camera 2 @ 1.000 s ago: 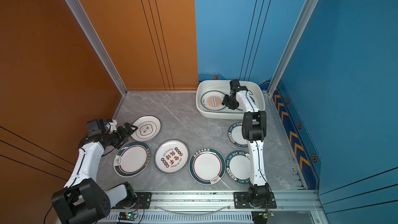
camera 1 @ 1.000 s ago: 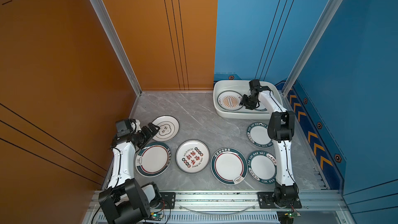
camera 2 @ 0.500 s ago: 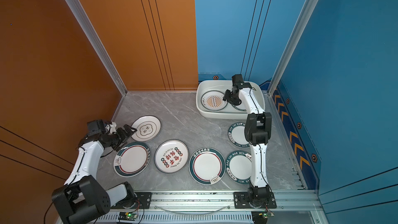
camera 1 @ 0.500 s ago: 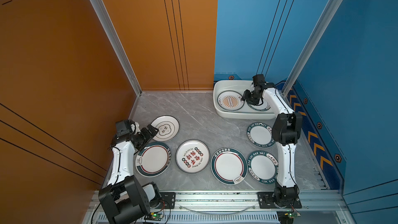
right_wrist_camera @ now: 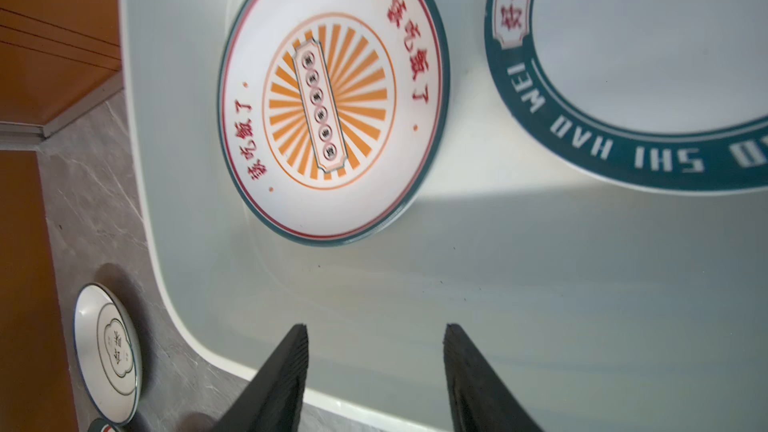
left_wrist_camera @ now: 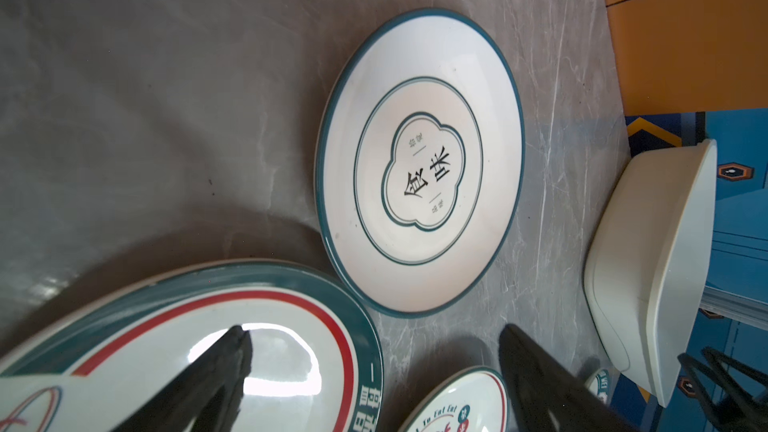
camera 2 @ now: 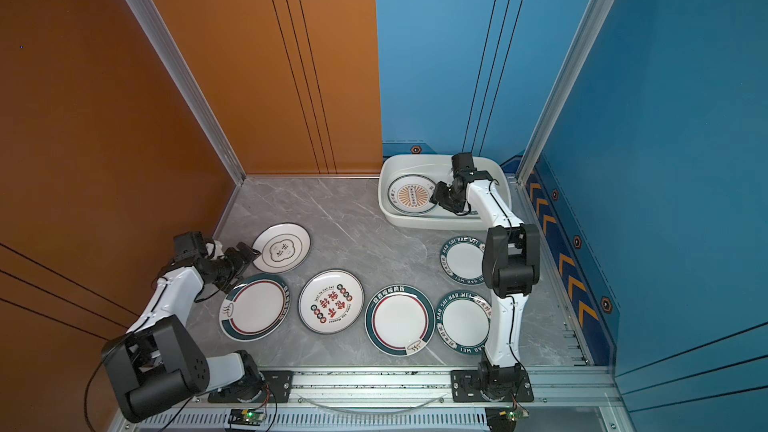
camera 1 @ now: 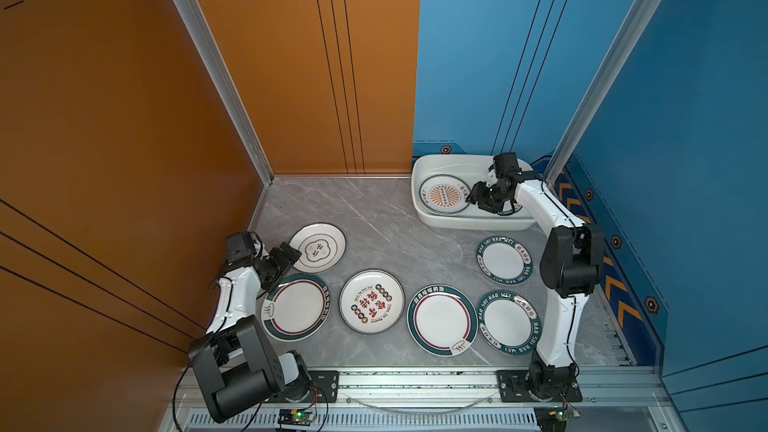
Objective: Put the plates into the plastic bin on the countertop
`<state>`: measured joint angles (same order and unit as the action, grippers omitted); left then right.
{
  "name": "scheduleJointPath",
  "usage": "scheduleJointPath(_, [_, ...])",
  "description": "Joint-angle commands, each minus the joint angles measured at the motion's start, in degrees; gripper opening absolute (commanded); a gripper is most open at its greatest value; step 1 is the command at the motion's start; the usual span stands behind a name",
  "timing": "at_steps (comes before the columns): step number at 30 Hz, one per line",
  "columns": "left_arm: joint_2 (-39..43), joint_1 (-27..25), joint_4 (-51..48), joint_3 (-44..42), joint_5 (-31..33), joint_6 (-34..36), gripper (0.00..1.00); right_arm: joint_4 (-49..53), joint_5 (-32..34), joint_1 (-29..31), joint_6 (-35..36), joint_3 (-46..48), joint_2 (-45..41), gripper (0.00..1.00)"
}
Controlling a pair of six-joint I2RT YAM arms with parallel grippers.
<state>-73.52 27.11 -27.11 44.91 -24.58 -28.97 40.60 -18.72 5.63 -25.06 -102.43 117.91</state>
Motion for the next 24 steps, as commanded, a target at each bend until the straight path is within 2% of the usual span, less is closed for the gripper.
scheduleJointPath(1, [-2.0,0.4,3.9,-0.7,2.0,-1.8,0.94,-3.0,-1.3,-0.3,0.1,3.8,-3.9,0.55])
scheduleJointPath(11, [-8.1,-0.7,9.8,-0.1,2.9,-4.0,0.90,-6.5,-3.0,-0.1,-0.7,10.1,-5.8,0.55])
scheduleJointPath(14, [-9.8,-1.6,10.7,-0.2,2.9,-4.1,0.87,-7.4,-3.6,0.0,-1.2,11.5,-6.2,0.55])
scheduleJointPath(16, [-11.2,-2.3,11.7,-0.4,2.7,-4.3,0.80,-7.9,-3.8,0.1,-1.4,12.2,-6.3,0.55])
scheduleJointPath(24, [-14.9,-4.9,15.4,-1.2,3.1,-5.2,0.73,-8.9,-4.2,0.4,-1.9,13.9,-7.0,0.55])
